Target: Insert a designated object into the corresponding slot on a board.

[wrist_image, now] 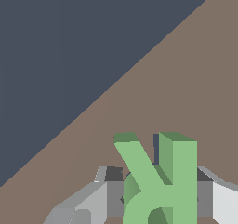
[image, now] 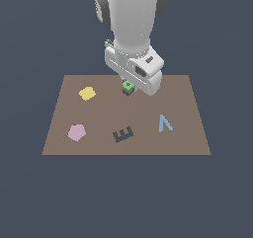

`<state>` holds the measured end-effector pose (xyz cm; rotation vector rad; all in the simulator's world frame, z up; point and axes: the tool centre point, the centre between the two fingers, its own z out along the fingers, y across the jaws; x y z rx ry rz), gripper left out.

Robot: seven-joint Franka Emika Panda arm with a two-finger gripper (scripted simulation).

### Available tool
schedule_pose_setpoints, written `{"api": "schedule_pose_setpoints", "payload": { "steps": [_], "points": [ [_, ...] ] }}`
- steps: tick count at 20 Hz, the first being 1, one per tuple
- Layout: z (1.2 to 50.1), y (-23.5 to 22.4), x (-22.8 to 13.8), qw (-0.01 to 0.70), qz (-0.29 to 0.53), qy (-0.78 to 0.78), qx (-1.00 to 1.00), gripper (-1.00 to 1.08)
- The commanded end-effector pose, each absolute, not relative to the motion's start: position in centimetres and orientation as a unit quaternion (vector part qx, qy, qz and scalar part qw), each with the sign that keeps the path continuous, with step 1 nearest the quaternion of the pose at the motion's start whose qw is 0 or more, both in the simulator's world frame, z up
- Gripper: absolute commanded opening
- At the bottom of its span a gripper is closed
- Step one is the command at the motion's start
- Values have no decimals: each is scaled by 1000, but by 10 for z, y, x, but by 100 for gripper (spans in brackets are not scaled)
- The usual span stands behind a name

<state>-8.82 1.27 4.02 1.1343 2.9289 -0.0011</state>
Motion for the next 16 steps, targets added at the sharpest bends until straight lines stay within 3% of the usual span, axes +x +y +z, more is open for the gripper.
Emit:
{"api": "schedule_pose_setpoints", "payload": {
  "steps": [1, 16],
  "points": [
    [40, 11, -86, 0, 0, 937, 349, -100],
    [30, 11, -84, 0, 0, 941, 338, -100]
  ]
}}
